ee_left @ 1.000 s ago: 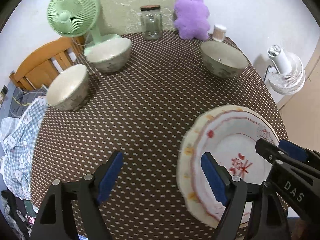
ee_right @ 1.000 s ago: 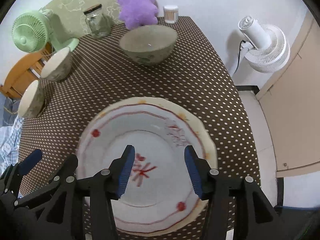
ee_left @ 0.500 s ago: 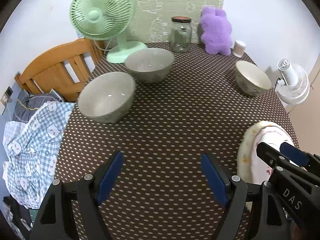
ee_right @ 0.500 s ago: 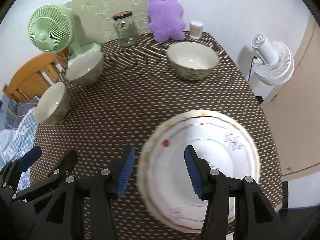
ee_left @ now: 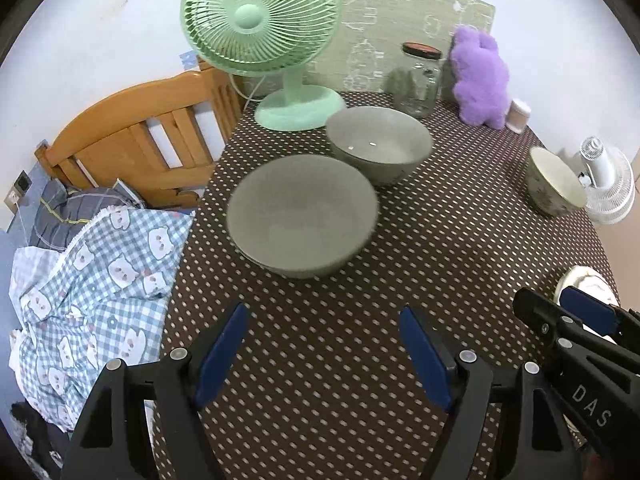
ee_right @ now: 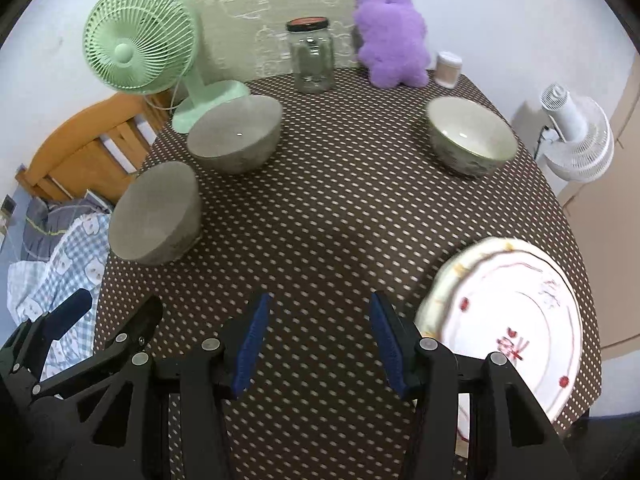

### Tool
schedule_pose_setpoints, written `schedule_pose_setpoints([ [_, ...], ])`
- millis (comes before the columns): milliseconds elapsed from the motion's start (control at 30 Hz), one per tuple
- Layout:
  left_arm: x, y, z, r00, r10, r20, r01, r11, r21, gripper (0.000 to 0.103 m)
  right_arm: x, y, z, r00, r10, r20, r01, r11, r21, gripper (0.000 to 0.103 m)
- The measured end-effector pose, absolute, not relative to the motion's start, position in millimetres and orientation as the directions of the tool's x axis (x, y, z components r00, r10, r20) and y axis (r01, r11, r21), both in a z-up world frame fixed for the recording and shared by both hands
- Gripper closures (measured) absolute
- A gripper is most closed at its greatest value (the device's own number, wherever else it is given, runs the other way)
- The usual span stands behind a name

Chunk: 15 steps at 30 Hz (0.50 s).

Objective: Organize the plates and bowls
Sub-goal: 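Move the right gripper to the rim of a large grey bowl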

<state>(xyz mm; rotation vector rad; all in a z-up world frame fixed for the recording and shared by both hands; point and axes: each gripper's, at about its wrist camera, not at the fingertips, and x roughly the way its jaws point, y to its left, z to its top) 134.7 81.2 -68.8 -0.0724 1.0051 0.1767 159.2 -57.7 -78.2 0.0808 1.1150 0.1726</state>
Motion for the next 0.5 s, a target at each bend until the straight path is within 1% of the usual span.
schedule_pose_setpoints([
  [333,170.4,130.1,-76.7,0.527,0.141,-0.838,-0.207,0.978,0.034,0.024,196.7,-9.0,-77.9,0.443,0.211,-0.871,-0.120,0.977,0.176,0.047],
  [500,190.0,144.6,-81.8,0.525,0.156,-0.836,-0.209,0.977,0.051,0.030,218.2,13.6,-80.4,0.447,0.234,-0.864,-0.133,0.972,0.194,0.047],
])
